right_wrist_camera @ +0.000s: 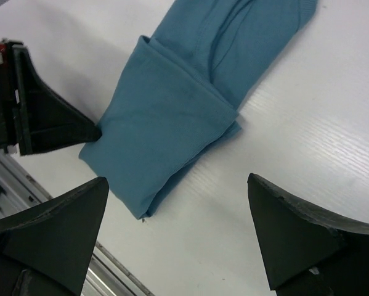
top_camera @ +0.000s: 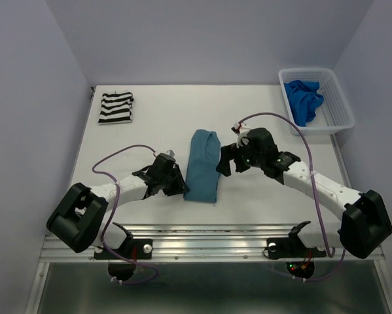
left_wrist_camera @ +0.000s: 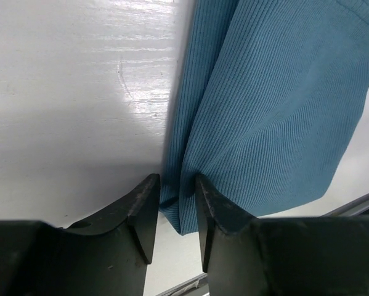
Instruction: Fold and stack the tank tops
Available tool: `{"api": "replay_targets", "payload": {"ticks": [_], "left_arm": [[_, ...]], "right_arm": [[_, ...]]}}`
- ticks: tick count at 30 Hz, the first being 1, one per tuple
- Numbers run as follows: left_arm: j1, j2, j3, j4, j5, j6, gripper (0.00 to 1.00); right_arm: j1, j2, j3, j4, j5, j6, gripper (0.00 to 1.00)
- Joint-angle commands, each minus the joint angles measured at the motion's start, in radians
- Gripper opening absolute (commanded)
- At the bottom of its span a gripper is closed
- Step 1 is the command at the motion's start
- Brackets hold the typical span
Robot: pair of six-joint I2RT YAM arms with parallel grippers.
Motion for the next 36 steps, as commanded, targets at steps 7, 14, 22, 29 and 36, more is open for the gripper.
{"api": "replay_targets", "payload": {"ticks": [7,14,22,29,36], "left_arm": [[-0.005,0.008,0.005,-0.096,-0.055,0.020,0.41],[0.009,-0.177,0.126,-0.392,-0.232,0.040,0.78],[0.104,-0.453,0.177,-0.619,-0.447,-0.060,0.99],[0.176,-0.497,0.158,-0.579,-0.381,-0.026,0.99],[0.200,-0.417,0.166,-0.550,-0.348,0.010,0.99]], "right_arm": [[0.341,-0.065,-0.054,0.086,0.142,-0.195,1.00],[0.517,0.087,-0.008,0.047,0.242,-0.230,1.00],[0.579,0.300,0.062,0.000,0.387,-0.262,0.96],[0.607,0.400,0.062,-0.023,0.433,-0.253,0.77],[0.616,0.399,0.064,-0.005,0.498,-0.245,0.09]]}}
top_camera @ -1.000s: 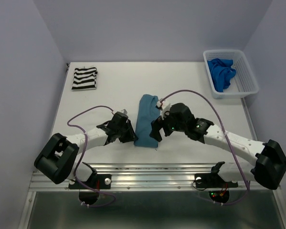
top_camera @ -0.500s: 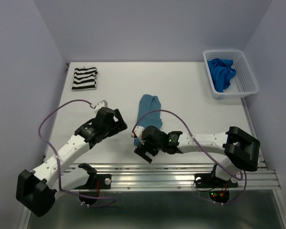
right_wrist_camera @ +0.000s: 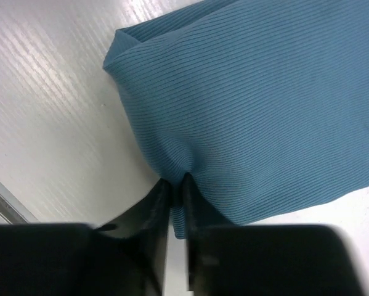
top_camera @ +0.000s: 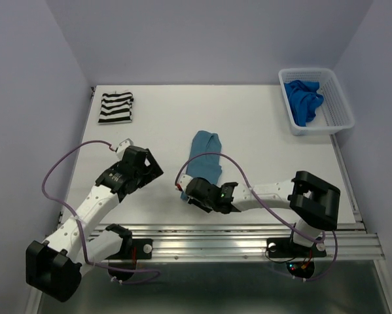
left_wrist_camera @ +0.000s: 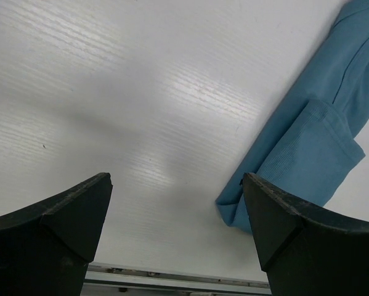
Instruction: Fold and stack the tank tops
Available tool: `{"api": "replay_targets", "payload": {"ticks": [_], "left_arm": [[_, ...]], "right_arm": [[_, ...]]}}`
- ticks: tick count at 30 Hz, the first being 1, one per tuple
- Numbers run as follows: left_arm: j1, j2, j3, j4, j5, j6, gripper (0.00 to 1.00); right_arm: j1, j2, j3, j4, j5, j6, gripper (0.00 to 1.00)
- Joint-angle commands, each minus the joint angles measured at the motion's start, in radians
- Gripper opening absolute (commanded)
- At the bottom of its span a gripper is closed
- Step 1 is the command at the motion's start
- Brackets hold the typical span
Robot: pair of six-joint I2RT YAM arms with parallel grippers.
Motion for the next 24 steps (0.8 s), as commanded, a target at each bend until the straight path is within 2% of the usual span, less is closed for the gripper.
{"api": "replay_targets", "payload": {"ticks": [1,7,11,17,22,24], "left_arm": [[0.015,0.033,0.011,0.011,0.011,0.033,0.99],[0.035,0.052,0.011,0.029,0.024,0.055,0.99],[0.041,0.052,0.012,0.037,0.037,0.067,0.99],[0.045,0.040,0.005,0.052,0.056,0.078,0.99],[0.044,0.026,0.000,0.064,0.073,0.087,0.99],[0.044,0.023,0.000,0.069,0.080,0.093,0.99]], "right_arm": [[0.008,-0.005,0.008,-0.018,0.029,0.007,0.01],[0.008,-0.074,0.097,-0.188,-0.091,0.082,0.01],[0.008,-0.177,0.169,-0.321,-0.264,0.165,0.01],[0.008,-0.243,0.279,-0.460,-0.341,0.214,0.01],[-0.077,-0.234,0.394,-0.541,-0.445,0.227,0.01],[-0.161,-0.234,0.413,-0.541,-0.540,0.233,0.01]]}}
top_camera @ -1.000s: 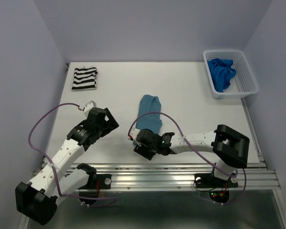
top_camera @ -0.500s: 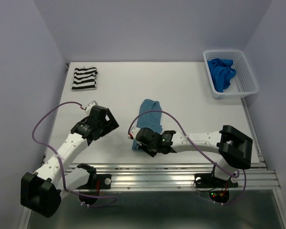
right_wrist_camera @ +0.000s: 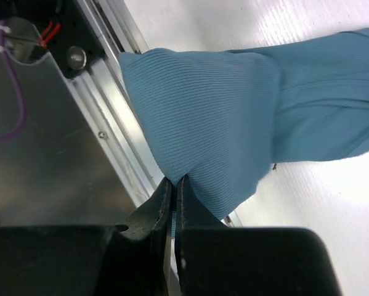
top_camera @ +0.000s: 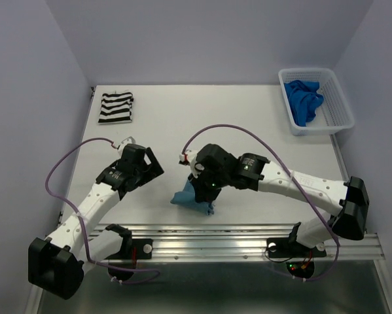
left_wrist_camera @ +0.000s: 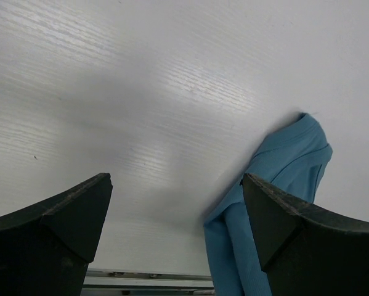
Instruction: Fold and stack the tank tops
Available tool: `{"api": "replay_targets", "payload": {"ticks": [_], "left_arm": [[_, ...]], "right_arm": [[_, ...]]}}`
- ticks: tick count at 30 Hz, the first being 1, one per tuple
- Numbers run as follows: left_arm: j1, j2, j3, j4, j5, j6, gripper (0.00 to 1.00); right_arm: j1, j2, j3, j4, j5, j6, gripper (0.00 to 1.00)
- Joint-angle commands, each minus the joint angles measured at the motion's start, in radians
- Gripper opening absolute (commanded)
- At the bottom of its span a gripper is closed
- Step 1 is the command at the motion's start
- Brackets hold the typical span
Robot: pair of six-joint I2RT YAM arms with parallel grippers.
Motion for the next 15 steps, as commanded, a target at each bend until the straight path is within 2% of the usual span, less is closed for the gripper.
{"api": "replay_targets", "payload": {"ticks": [1,8,15], "left_arm": [[0.005,-0.029,0.002,0.029,0.011,0.028,0.99],[0.008,-0.018,0.000,0.040,0.029,0.040,0.99],[0.012,-0.002,-0.003,0.053,0.049,0.051,0.99]], "right_arm": [[-0.122,0.001,0.068,-0.059,-0.181,0.032,0.01],[-0.324,0.074,0.096,-0.058,-0.398,-0.002,0.02],[-0.472,0.182,0.145,-0.044,-0.492,-0.049,0.04]]}}
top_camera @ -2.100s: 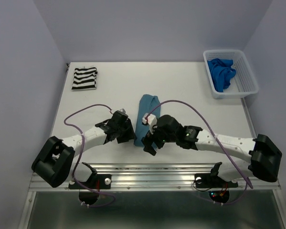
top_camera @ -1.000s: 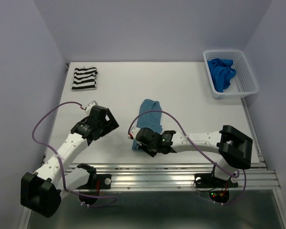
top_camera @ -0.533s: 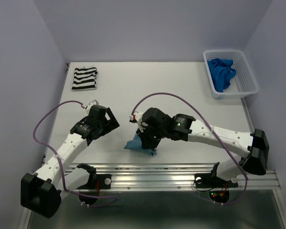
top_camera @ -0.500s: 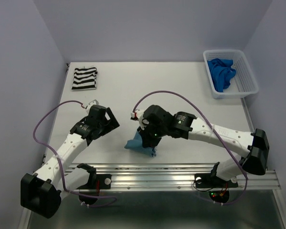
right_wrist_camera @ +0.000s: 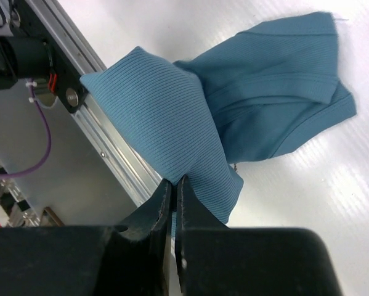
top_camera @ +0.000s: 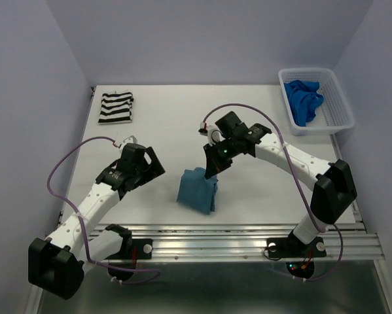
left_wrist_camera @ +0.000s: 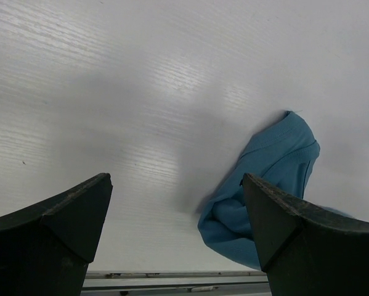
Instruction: Fold and stack the tank tops
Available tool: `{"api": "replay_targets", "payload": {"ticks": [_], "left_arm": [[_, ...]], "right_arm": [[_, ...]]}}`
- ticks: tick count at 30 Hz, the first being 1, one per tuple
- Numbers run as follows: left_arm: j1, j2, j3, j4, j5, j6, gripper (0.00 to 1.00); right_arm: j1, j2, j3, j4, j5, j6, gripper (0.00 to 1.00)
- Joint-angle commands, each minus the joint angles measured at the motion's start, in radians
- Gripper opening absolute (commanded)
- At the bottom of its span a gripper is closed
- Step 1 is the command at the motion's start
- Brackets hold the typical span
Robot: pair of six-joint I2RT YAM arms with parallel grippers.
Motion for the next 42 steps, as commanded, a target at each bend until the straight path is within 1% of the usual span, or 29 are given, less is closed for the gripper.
{"api": "replay_targets", "payload": {"ticks": [1,6,7,10,13,15,18,20,25,28,29,30,31,33,34,36,37,38,39,40,42], "left_arm": [[0.007,0.006,-0.003,0.032,0.015,0.029,0.99],[0.010,0.025,0.000,0.035,0.028,0.038,0.99],[0.010,0.025,0.000,0.036,0.033,0.040,0.99],[0.008,0.020,-0.006,0.047,0.051,0.047,0.99],[0.010,0.016,-0.020,0.067,0.088,0.052,0.99],[0.008,0.017,-0.020,0.075,0.088,0.058,0.99],[0.010,0.016,-0.021,0.082,0.130,0.064,0.99],[0.010,0.016,-0.031,0.102,0.160,0.073,0.99],[0.010,0.031,-0.037,0.128,0.185,0.083,0.99],[0.010,0.051,-0.032,0.153,0.212,0.090,0.99],[0.010,0.055,-0.029,0.158,0.223,0.093,0.99],[0.010,0.060,-0.029,0.167,0.228,0.093,0.99],[0.008,0.068,-0.023,0.171,0.232,0.093,0.99],[0.008,0.072,-0.015,0.176,0.246,0.099,0.99],[0.008,0.072,-0.006,0.176,0.251,0.103,0.99],[0.002,0.069,0.002,0.182,0.263,0.110,0.99],[-0.001,0.063,0.006,0.190,0.271,0.113,0.99],[-0.011,0.060,0.012,0.203,0.292,0.118,0.99],[-0.021,0.057,0.014,0.213,0.301,0.118,0.99],[-0.030,0.052,0.014,0.225,0.312,0.116,0.99],[-0.073,0.051,0.012,0.266,0.332,0.106,0.99]], "right_arm": [[-0.080,0.047,0.080,0.014,-0.126,-0.038,0.04],[-0.122,0.128,0.091,0.051,-0.224,-0.072,0.07],[-0.131,0.166,0.096,0.046,-0.218,-0.083,0.09],[-0.140,0.215,0.099,0.047,-0.206,-0.129,0.15],[-0.140,0.272,0.123,0.054,-0.223,-0.178,0.14],[-0.149,0.309,0.166,0.051,-0.207,-0.233,0.14],[-0.160,0.337,0.203,0.051,-0.154,-0.241,0.15],[-0.169,0.364,0.206,0.051,-0.144,-0.242,0.15],[-0.191,0.384,0.224,0.049,-0.129,-0.238,0.15],[-0.200,0.395,0.250,0.051,-0.128,-0.238,0.18],[-0.200,0.412,0.260,0.051,-0.126,-0.238,0.23],[-0.200,0.421,0.269,0.048,-0.118,-0.236,0.26],[-0.200,0.429,0.281,0.048,-0.103,-0.230,0.34],[-0.200,0.438,0.318,0.041,-0.054,-0.213,0.40],[-0.211,0.432,0.332,0.038,-0.039,-0.206,0.53],[-0.211,0.406,0.352,0.044,0.022,-0.192,0.62],[-0.211,0.365,0.352,0.049,0.044,-0.189,0.68],[-0.211,0.335,0.326,0.081,0.069,-0.186,0.99],[-0.211,0.302,0.300,0.104,0.073,-0.172,1.00],[-0.211,0.231,0.271,0.127,0.072,-0.144,1.00],[-0.211,0.161,0.197,0.214,0.034,-0.089,1.00]]}}
